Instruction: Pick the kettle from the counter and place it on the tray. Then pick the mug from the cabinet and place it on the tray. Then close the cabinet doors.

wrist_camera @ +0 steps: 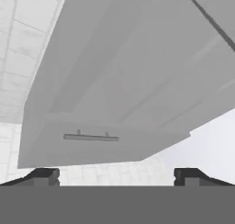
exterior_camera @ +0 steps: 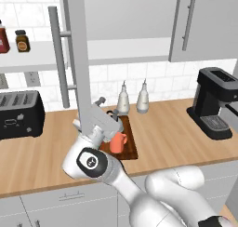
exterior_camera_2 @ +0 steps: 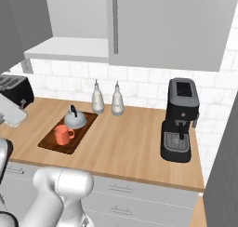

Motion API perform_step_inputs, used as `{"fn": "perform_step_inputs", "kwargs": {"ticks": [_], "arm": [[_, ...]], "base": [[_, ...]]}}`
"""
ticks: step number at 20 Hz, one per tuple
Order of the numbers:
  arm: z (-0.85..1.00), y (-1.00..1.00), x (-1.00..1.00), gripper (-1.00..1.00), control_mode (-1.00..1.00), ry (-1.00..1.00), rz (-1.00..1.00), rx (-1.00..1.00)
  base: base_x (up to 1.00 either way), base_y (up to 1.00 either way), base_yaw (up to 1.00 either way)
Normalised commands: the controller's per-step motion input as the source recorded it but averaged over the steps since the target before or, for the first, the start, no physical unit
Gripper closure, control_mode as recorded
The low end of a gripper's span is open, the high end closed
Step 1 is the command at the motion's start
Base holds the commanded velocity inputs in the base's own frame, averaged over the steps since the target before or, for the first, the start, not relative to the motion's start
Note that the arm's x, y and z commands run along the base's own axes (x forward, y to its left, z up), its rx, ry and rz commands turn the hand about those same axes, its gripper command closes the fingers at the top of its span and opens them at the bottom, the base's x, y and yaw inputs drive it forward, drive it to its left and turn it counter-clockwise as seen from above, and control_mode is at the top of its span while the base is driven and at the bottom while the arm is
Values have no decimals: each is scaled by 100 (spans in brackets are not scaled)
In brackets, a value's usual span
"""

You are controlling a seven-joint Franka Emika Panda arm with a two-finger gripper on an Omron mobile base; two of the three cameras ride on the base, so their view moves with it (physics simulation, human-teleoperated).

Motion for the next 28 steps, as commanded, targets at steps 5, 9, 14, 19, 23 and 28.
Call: {"fn": "perform_step_inputs", "kwargs": {"ticks": [5, 9, 14, 19, 23, 28], "arm": [[-14, 63, 13, -100, -100, 3, 0, -8], [-2, 51, 2, -100, -100, 0, 0, -4], [13, 30, -16, -100, -100, 0, -10, 0], [25, 8, -37, -100, -100, -7, -17, 2], [64, 13, -11, -100, -100, 0, -17, 0], [59, -3, -21, -100, -100, -1, -16, 0]], "base": [[0, 0, 0], [0, 0, 0], [0, 0, 0], [0, 0, 0], [0, 0, 0], [0, 0, 0]]}}
